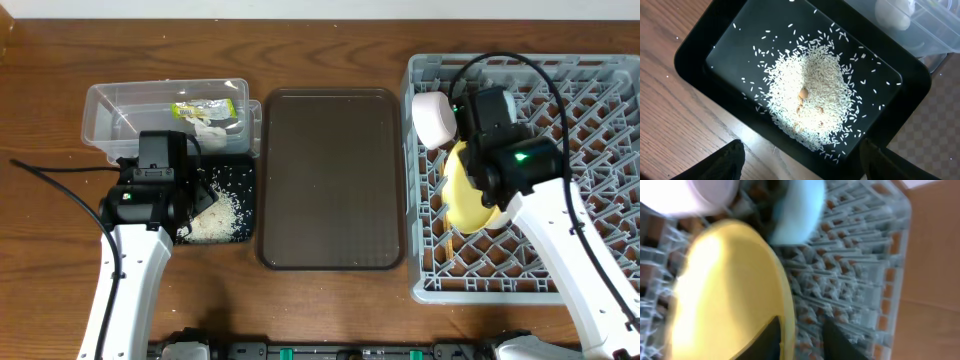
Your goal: Sort waste into correct bins and load items into the dishwasher rack
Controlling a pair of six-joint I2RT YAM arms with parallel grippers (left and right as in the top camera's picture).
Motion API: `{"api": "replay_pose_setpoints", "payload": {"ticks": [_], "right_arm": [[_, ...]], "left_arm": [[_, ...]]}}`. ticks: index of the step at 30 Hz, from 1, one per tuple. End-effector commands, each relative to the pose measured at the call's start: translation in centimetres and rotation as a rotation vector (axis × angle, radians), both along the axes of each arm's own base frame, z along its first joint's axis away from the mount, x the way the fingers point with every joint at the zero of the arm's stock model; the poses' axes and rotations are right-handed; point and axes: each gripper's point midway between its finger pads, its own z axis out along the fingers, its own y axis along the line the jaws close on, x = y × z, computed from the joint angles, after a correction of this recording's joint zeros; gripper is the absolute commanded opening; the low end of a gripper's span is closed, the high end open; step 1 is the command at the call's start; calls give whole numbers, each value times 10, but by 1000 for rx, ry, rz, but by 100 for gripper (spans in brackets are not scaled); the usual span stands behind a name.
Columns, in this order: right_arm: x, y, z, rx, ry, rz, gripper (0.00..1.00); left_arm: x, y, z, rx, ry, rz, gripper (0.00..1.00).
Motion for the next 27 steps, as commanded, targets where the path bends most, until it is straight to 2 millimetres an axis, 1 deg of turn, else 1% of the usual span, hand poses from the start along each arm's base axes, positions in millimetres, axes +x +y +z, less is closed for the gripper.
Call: {"api": "replay_pose_setpoints", "payload": {"ticks": [1, 2, 3, 4, 7, 10, 12, 14, 15, 16, 18, 21, 24, 27], "right_arm": [[2, 17, -5, 172, -53, -81, 49], [4, 18, -3, 204, -73, -99, 57], [5, 19, -1, 239, -87, -107, 62], [6, 20, 2, 274, -93, -108, 66], [7, 22, 14, 426, -113, -101, 73], [7, 12, 29, 592, -143, -103, 78], [5, 5, 35, 675, -144, -72, 85], [1, -2, 36, 730, -130, -55, 91], [-4, -7, 34, 748, -112, -62, 97], [-9, -12, 30, 758, -92, -85, 99], [-20, -20, 23, 756, -50, -136, 99], [-30, -21, 17, 756, -16, -157, 99], [-40, -17, 14, 759, -4, -157, 99], [-48, -17, 15, 758, -53, -169, 99]], "left_arm": [[-2, 4, -3, 11, 9, 19, 77], [-3, 4, -3, 11, 10, 19, 77], [-3, 4, -3, 11, 10, 18, 77], [-2, 3, -3, 9, 12, 1, 77], [5, -13, -2, -37, 2, -144, 77], [13, -25, 5, -39, -20, -261, 77], [16, -32, 9, -26, -23, -338, 77], [15, -40, 8, -32, -14, -404, 77], [10, -45, 7, -48, 2, -433, 77], [4, -48, 4, -64, 28, -442, 77], [-15, -50, -2, -93, 107, -441, 77], [-32, -49, -5, -100, 157, -441, 77], [-42, -48, 0, -92, 119, -444, 77], [-45, -48, 11, -71, 7, -449, 77]]}}
